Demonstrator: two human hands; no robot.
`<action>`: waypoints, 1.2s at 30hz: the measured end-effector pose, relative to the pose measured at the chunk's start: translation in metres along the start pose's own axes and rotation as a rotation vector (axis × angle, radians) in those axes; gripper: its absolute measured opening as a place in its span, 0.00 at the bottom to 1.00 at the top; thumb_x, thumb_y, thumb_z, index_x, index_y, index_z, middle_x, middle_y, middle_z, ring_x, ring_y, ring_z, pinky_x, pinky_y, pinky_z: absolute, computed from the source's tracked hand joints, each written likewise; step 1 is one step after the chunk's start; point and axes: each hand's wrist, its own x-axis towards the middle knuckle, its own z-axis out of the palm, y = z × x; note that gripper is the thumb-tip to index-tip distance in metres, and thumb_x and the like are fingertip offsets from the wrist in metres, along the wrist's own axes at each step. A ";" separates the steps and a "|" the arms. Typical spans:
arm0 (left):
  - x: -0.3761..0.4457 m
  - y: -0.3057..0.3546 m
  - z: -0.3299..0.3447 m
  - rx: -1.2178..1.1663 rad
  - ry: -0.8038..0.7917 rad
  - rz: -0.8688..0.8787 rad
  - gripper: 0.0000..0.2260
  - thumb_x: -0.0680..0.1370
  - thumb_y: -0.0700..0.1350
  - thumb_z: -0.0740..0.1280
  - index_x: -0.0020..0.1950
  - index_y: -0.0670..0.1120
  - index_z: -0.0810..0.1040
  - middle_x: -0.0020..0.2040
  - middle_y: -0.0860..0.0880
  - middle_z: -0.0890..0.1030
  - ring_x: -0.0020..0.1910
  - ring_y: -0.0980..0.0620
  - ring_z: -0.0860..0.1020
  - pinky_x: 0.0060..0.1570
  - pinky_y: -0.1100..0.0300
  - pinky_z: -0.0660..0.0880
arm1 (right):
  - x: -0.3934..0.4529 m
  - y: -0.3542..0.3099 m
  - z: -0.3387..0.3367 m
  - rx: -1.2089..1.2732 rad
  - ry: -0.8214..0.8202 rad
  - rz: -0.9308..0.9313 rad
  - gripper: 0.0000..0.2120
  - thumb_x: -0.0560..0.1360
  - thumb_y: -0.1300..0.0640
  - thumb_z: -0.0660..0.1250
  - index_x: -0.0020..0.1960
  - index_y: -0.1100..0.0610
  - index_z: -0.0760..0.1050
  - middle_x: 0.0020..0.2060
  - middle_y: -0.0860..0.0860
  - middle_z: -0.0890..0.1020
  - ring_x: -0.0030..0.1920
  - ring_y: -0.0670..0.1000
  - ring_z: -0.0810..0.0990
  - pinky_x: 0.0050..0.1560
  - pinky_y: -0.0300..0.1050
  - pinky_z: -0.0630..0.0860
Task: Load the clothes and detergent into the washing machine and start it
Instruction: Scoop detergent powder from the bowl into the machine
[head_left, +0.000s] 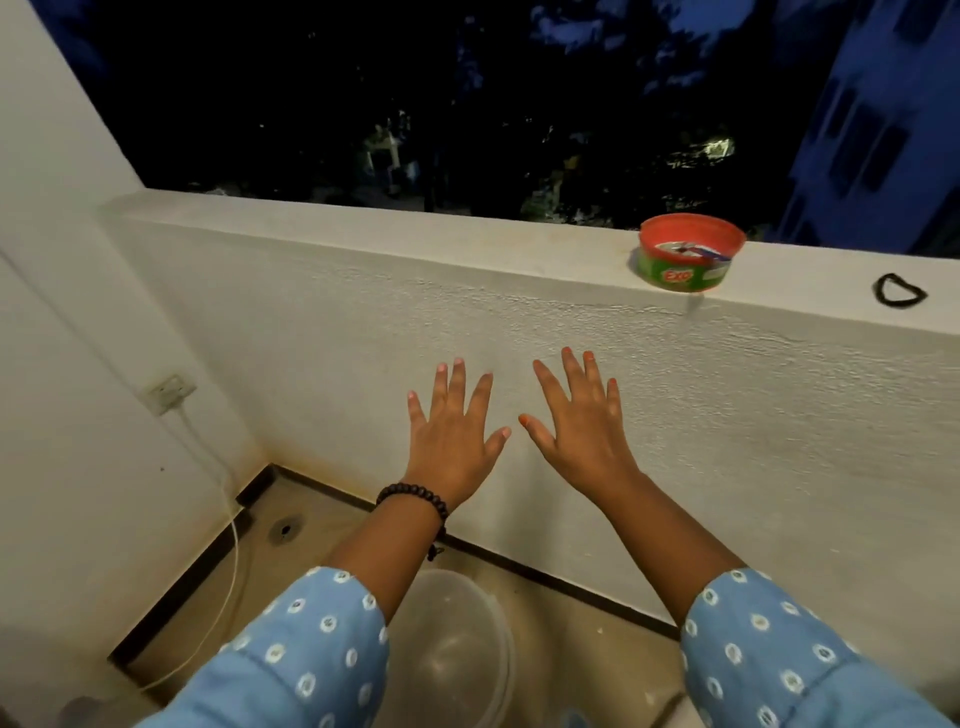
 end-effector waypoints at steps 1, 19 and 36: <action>0.007 0.008 -0.003 -0.004 0.008 0.021 0.31 0.82 0.61 0.51 0.80 0.52 0.42 0.80 0.45 0.39 0.78 0.44 0.37 0.74 0.38 0.42 | 0.003 0.007 -0.006 -0.002 0.022 0.018 0.32 0.80 0.38 0.54 0.79 0.47 0.48 0.79 0.55 0.46 0.78 0.58 0.40 0.75 0.62 0.43; 0.092 0.111 -0.050 -0.030 0.065 0.241 0.31 0.82 0.60 0.53 0.80 0.52 0.44 0.80 0.45 0.41 0.79 0.46 0.38 0.74 0.38 0.41 | 0.054 0.105 -0.083 0.479 0.625 0.286 0.47 0.68 0.45 0.76 0.77 0.55 0.53 0.74 0.58 0.60 0.72 0.57 0.65 0.64 0.51 0.73; 0.141 0.126 -0.069 -0.035 0.065 0.300 0.33 0.81 0.58 0.58 0.80 0.51 0.44 0.81 0.45 0.44 0.79 0.45 0.41 0.75 0.38 0.44 | 0.113 0.132 -0.099 0.684 0.528 0.364 0.57 0.63 0.44 0.79 0.78 0.48 0.45 0.75 0.54 0.62 0.73 0.58 0.64 0.68 0.58 0.68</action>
